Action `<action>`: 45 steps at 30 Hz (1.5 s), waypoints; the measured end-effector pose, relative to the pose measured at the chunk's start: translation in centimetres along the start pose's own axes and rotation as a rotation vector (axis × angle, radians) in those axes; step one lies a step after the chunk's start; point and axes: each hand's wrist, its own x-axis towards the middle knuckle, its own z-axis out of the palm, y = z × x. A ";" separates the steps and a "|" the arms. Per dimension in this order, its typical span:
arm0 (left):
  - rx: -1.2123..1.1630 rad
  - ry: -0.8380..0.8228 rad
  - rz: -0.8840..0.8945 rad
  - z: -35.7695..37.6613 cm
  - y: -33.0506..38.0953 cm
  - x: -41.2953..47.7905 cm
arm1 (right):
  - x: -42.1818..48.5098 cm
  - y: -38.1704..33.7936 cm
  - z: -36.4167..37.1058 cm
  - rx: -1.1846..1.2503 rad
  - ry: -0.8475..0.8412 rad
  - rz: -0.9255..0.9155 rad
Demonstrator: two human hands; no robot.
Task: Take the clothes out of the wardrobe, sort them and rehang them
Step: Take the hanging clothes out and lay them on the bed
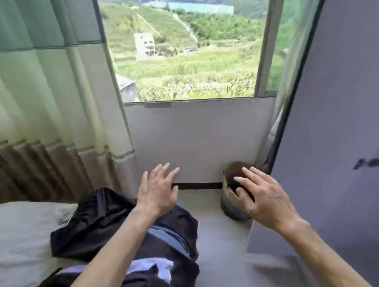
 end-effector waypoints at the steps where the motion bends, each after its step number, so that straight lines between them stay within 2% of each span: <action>1: -0.009 0.003 0.066 0.0 2.5 1.8 | -0.6 2.1 -1.1 -0.005 0.021 0.067; 7: -0.054 -0.005 0.428 1.7 16.6 9.8 | -5.6 11.8 -5.7 -0.068 0.064 0.403; 12: -0.147 -0.003 0.722 4.1 27.4 13.7 | -10.5 17.1 -8.5 -0.159 0.108 0.662; 21: -0.294 0.019 1.202 4.2 43.5 16.9 | -18.7 20.5 -11.4 -0.304 0.214 1.108; 28: -0.456 0.094 1.456 1.7 56.0 15.0 | -24.2 20.8 -13.6 -0.370 0.275 1.337; 32: -0.585 0.162 1.535 -1.0 63.4 13.5 | -27.0 23.0 -15.7 -0.324 0.332 1.442; 36: -0.655 0.256 1.538 -3.1 70.2 12.1 | -29.6 27.3 -17.2 -0.204 0.364 1.566; 39: -0.640 0.249 1.536 -3.2 74.8 11.4 | -31.5 31.3 -17.9 -0.125 0.391 1.627; 42: -0.646 0.250 1.504 -1.9 77.9 10.7 | -32.8 35.2 -18.5 -0.035 0.433 1.679; 45: -0.739 0.329 1.458 -0.5 79.1 10.4 | -33.8 39.1 -18.4 0.066 0.497 1.733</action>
